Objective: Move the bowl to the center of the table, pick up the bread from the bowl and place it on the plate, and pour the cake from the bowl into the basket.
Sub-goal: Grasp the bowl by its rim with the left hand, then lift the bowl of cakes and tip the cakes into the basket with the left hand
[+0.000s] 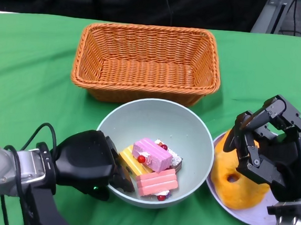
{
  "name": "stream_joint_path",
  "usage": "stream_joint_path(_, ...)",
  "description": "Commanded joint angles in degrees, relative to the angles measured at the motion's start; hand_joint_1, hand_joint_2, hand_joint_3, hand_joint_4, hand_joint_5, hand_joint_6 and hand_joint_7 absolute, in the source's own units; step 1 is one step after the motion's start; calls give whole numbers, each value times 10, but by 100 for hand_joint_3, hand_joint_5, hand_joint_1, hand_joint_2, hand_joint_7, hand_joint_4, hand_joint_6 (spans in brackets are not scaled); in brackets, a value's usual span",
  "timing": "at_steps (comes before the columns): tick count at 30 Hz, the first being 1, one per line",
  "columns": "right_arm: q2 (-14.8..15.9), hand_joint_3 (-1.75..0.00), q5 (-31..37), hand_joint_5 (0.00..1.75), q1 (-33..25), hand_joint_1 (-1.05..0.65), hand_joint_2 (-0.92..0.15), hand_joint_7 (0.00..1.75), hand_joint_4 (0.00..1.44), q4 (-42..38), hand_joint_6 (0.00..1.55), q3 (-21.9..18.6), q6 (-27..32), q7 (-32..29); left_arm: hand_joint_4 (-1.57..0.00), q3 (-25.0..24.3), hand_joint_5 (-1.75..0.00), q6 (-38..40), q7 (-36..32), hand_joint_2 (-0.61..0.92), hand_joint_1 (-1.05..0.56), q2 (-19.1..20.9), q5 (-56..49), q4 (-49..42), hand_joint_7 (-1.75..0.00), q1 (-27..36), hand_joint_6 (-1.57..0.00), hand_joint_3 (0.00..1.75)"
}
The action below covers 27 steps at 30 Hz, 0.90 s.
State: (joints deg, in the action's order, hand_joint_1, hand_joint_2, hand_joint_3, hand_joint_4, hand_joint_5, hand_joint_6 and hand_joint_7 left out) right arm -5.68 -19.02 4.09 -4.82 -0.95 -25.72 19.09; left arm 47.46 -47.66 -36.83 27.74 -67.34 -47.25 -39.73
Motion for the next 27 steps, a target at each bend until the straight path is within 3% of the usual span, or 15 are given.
stream_joint_path(1,0,-101,-6,171,-3,-4,-64,141,75,4,67,-4,2,-1,-97,10,-42,-12,-48,91,-39,-1,-6,-23,-3,-2,-108,2)
stream_joint_path(5,0,-103,-4,170,-2,-3,-64,140,75,3,67,-4,1,0,-81,23,-112,-25,-108,90,-35,-9,-15,-46,-3,-10,-122,0)
stream_joint_path(8,-2,-103,0,169,-3,-3,-64,140,76,3,67,-4,-1,-4,-72,35,-155,-20,-165,91,-32,-16,-29,-61,-7,-14,-127,0)
stream_joint_path(9,-2,-103,0,169,-2,-3,-63,139,76,2,67,-4,-2,-3,-69,37,-164,-17,-180,91,-31,-18,-33,-65,-20,-14,-122,0)
stream_joint_path(10,-1,-103,-1,169,-2,-4,-63,139,76,1,67,-4,-2,-2,-68,39,-169,-17,-191,91,-30,-20,-33,-72,-49,-15,-108,0)
stream_joint_path(11,-1,-102,-2,169,-1,-4,-64,139,76,0,67,-5,-2,0,-67,41,-172,-17,-198,92,-26,-22,-34,-77,-88,-16,-90,1)
stream_joint_path(13,-1,-102,-3,169,-2,-4,-64,139,75,0,67,-4,-1,1,-66,46,-174,-18,-206,92,-25,-24,-35,-85,-114,-20,-77,1)
stream_joint_path(17,-3,-101,-3,169,-2,-4,-64,139,76,-1,67,-5,-2,-1,-66,52,-175,-18,-225,91,-28,-27,-36,-95,-117,-23,-75,0)
stream_joint_path(23,-2,-99,-6,169,1,-5,-64,138,76,-8,67,-6,-2,2,-68,56,-175,-35,-264,92,-21,-26,-32,-108,-170,-28,-52,8)
stream_joint_path(27,-3,-100,0,169,3,-5,-64,139,77,-11,68,-7,-5,-3,-69,58,-175,-50,-298,92,-20,-25,-32,-116,-174,-29,-49,10)
